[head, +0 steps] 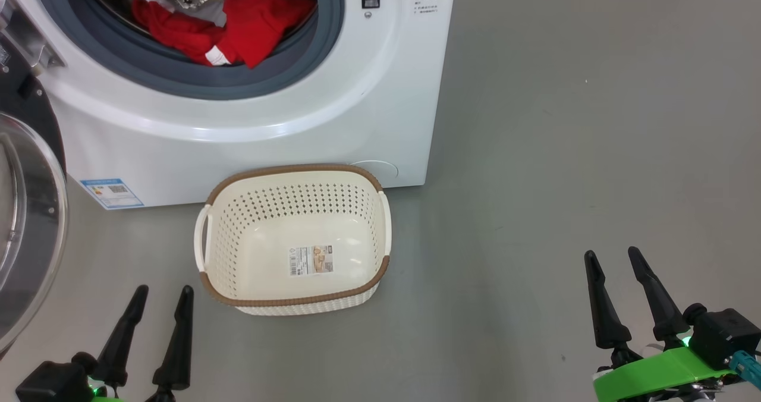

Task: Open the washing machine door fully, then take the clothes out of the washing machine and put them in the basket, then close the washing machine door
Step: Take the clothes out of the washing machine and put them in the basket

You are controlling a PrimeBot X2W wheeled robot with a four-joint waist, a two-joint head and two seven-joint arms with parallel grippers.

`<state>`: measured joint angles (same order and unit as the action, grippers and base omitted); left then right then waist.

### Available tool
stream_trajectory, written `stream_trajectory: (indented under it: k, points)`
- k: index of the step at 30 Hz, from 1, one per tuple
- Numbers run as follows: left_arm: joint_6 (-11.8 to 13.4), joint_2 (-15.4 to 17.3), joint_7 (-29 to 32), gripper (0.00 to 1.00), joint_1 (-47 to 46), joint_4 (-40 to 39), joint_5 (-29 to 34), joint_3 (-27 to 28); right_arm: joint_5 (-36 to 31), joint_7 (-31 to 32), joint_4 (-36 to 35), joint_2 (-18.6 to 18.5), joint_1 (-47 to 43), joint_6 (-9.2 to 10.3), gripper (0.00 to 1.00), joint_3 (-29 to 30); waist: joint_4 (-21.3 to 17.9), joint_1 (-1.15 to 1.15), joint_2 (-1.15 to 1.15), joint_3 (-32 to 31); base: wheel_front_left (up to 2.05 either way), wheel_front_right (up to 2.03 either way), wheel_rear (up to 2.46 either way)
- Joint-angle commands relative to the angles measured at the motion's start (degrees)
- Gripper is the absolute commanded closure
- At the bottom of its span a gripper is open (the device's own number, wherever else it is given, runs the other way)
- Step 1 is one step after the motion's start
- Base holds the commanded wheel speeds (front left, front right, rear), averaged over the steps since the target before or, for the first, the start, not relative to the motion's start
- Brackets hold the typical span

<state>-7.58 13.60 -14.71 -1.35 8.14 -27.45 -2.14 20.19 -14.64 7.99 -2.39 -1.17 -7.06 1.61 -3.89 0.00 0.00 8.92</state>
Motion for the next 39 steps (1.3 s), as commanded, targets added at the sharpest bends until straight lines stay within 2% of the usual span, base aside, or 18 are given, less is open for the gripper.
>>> stream_trajectory:
  k: [1,17,39]
  points:
    - [0.09,1.43,-0.29,0.0,-1.55,-1.51,-0.71,2.03,0.34,-0.36,-1.69,-0.49,0.71,-0.43,0.0,-0.94,0.09,0.0,0.0,0.13,0.0,0.0,0.0]
    - [0.09,1.71,-0.29,0.0,-1.69,-2.53,-1.21,1.44,0.4,-0.36,-1.67,-0.49,1.16,-0.43,0.0,-1.38,0.35,0.0,0.0,0.59,0.08,-0.08,0.0]
    - [0.09,1.97,-0.29,0.0,-1.94,-2.48,-1.0,1.52,0.37,-0.36,-1.44,-0.49,1.39,-0.43,0.0,-2.04,0.65,0.0,0.0,0.91,0.93,-0.93,0.0]
